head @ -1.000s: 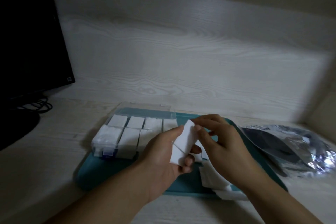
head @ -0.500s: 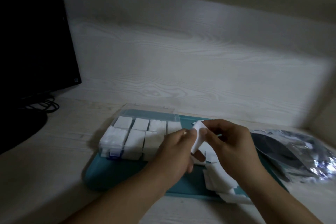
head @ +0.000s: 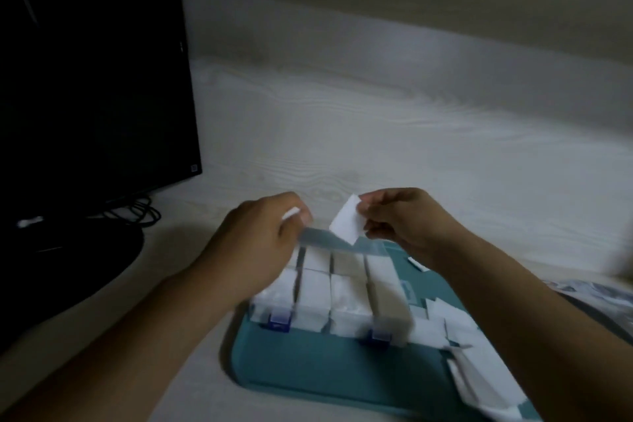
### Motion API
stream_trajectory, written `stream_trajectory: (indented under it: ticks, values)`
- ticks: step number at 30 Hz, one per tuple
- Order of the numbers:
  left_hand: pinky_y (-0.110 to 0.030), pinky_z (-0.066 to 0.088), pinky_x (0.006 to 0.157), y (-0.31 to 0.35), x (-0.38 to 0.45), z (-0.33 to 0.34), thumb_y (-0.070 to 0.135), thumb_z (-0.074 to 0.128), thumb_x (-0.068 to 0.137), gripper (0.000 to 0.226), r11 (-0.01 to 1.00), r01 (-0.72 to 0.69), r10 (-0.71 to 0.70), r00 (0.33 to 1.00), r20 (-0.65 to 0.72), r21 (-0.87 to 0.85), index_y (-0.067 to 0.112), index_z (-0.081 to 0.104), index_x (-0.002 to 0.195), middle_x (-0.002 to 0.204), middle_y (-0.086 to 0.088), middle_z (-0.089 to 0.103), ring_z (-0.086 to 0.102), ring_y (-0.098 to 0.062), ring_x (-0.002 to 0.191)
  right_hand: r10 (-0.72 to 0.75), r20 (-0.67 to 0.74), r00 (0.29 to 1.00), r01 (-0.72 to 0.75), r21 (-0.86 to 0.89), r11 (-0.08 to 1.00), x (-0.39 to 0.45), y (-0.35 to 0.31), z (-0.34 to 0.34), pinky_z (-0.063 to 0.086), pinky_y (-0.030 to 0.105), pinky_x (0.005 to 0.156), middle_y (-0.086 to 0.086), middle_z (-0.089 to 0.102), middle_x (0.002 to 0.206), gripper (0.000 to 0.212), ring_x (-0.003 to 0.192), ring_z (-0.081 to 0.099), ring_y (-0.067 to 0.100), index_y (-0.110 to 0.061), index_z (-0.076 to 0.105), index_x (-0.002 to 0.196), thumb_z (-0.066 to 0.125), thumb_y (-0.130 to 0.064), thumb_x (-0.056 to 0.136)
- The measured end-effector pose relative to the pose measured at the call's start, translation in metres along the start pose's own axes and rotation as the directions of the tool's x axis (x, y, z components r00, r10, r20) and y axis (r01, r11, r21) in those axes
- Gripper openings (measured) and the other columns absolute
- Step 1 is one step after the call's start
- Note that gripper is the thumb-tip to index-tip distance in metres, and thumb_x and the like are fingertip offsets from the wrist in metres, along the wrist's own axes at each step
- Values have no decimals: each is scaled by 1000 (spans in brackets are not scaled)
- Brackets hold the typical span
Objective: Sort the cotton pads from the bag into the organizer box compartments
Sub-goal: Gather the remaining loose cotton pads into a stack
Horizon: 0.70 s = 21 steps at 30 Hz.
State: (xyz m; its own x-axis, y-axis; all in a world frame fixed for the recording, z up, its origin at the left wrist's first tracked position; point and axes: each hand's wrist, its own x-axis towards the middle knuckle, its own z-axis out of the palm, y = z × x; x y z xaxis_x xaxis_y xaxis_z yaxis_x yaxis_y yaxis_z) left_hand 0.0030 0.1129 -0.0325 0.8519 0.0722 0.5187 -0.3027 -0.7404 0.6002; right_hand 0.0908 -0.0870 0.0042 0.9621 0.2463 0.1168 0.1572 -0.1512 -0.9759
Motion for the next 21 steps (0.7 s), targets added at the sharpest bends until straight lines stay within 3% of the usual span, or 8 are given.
stream_trajectory:
  ticks: [2, 6, 14, 19, 21]
  values:
    - [-31, 53, 71, -17, -2, 0, 23, 51, 99, 16, 1000, 17, -15, 997, -78, 27, 28, 64, 91, 77, 8, 67, 61, -9, 72, 81, 78, 994, -70, -128, 989, 13, 7, 13, 55, 26, 61, 14, 69, 80, 12, 69, 63, 20, -6, 73, 86, 64, 3, 88]
    - [-37, 54, 74, -27, -2, 16, 19, 49, 97, 16, 999, 14, -12, 999, -33, 40, 26, 63, 99, 87, 5, 69, 63, -14, 78, 155, 37, 987, -128, -401, 907, 25, 16, 34, 55, 19, 57, 13, 70, 80, 11, 59, 63, 12, -4, 75, 95, 70, -1, 85]
    - [-33, 52, 67, -27, -6, 34, 21, 50, 97, 13, 999, 16, -19, 998, 59, 36, 27, 61, 101, 85, 4, 65, 60, -15, 75, 188, -57, 981, -192, -478, 857, 26, 26, 45, 47, 18, 51, 6, 63, 66, 14, 52, 53, 12, -5, 76, 95, 77, -9, 81]
    - [-29, 46, 64, -26, -6, 37, 22, 52, 96, 13, 996, 27, -35, 995, 90, 87, 29, 61, 102, 82, 7, 63, 59, -18, 75, 170, -55, 984, -176, -461, 870, 23, 31, 46, 41, 11, 39, 4, 63, 65, 14, 51, 53, 10, -6, 76, 94, 77, -7, 81]
    - [-30, 47, 66, -26, -5, 37, 23, 52, 96, 14, 995, 35, -45, 994, 98, 99, 30, 61, 103, 85, 6, 65, 60, -18, 76, 157, -72, 985, -173, -462, 870, 25, 34, 47, 44, 13, 41, 3, 65, 65, 12, 51, 55, 10, -6, 76, 92, 78, -8, 80]
